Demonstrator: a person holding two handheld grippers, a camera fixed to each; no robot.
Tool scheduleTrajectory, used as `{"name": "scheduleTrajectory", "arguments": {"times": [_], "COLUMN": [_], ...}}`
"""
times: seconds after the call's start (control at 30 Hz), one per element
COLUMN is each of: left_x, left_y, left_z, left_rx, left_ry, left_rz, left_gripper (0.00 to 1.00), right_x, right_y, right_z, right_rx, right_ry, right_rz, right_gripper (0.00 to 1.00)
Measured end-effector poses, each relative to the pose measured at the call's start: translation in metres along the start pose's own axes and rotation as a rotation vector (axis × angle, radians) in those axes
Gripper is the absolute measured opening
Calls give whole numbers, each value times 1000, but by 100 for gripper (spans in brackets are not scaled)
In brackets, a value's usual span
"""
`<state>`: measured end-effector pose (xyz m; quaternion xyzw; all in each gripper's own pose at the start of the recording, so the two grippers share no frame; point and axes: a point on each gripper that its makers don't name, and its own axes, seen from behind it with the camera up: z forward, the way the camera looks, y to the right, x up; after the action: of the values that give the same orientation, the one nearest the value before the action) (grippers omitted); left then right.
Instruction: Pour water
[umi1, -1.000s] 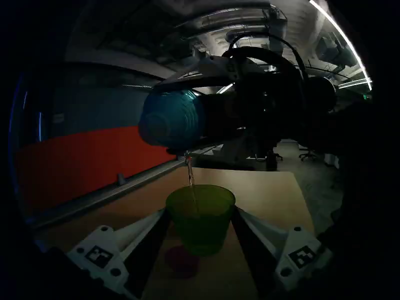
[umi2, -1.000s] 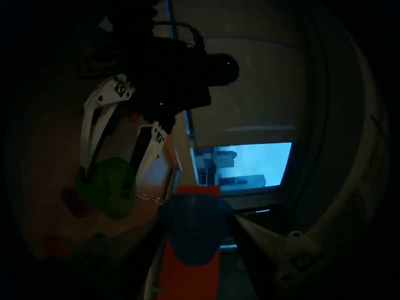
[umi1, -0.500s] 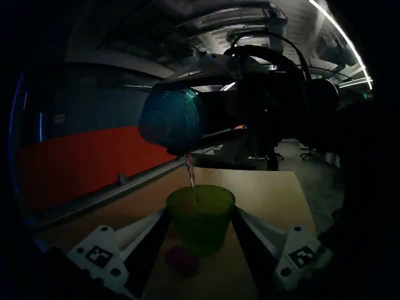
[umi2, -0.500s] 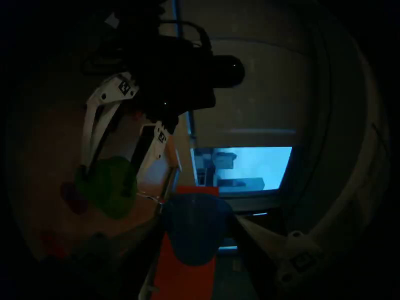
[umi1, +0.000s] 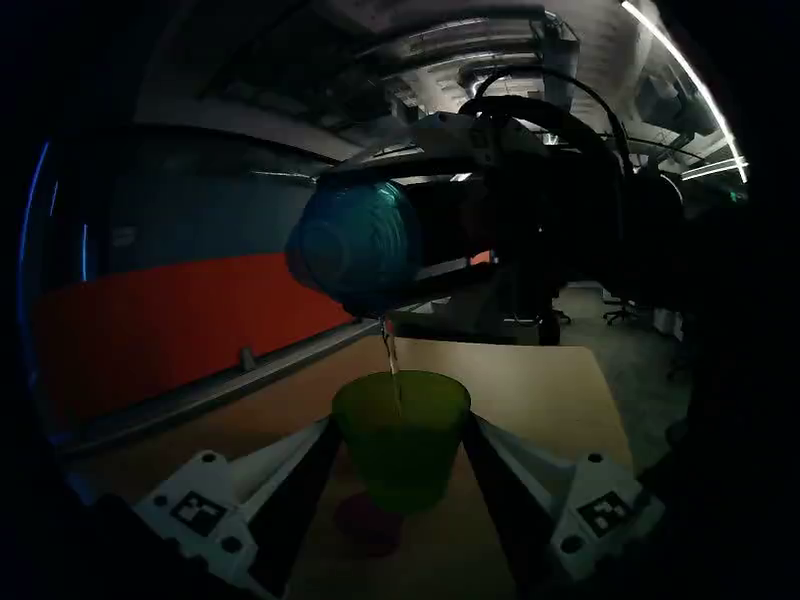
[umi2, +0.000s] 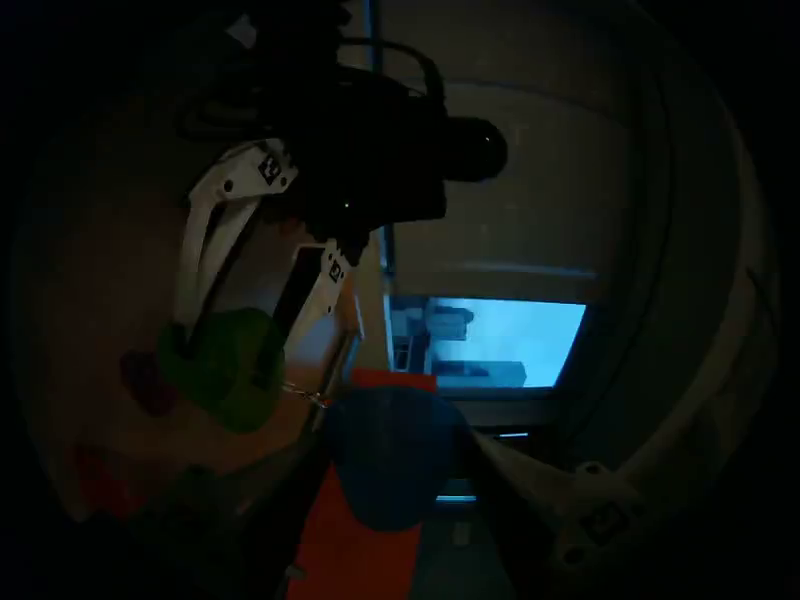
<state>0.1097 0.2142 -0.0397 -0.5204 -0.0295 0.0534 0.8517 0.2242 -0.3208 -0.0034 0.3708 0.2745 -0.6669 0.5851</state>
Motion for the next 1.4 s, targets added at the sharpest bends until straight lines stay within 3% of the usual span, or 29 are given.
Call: {"name": "scheduleTrajectory", "arguments": {"times": [0.57, 0.9, 1.1, 1.4], "left_x": [5, 4, 3, 4], "left_y": [1, 1, 0, -2], "left_z": [1, 1, 2, 1], "left_rx": [-3, 0, 2, 10], "left_ry": [8, 7, 7, 7], "left_rz": [-1, -3, -3, -3], "left_gripper": [85, 85, 86, 85], "right_x": [3, 0, -7, -27], "right_y": [-1, -1, -1, -4], "right_z": [0, 2, 4, 6], "right_rx": [0, 2, 1, -7], "right_ry": [2, 6, 10, 10], "right_rz": [-21, 8, 74, 284], "right_gripper": [95, 95, 95, 95]}}
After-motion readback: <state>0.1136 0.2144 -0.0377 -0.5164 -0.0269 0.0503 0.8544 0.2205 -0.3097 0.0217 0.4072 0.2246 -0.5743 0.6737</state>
